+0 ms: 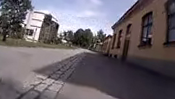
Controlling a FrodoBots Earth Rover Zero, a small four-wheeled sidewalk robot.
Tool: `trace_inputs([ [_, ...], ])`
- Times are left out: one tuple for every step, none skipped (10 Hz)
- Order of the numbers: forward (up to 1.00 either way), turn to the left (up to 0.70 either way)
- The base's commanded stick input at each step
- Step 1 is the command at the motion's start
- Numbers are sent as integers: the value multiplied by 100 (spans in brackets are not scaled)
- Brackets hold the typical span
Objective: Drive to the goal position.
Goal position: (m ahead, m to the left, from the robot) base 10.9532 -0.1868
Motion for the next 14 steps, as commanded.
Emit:
trace_inputs([
  [70, -18],
  [70, -23],
  [70, -28],
  [70, -32],
  [70, -35],
  [70, -35],
  [70, -26],
  [70, -1],
  [70, -7],
  [70, -14],
  [70, -20],
  [70, -26],
  [70, -32],
  [70, -35],
])
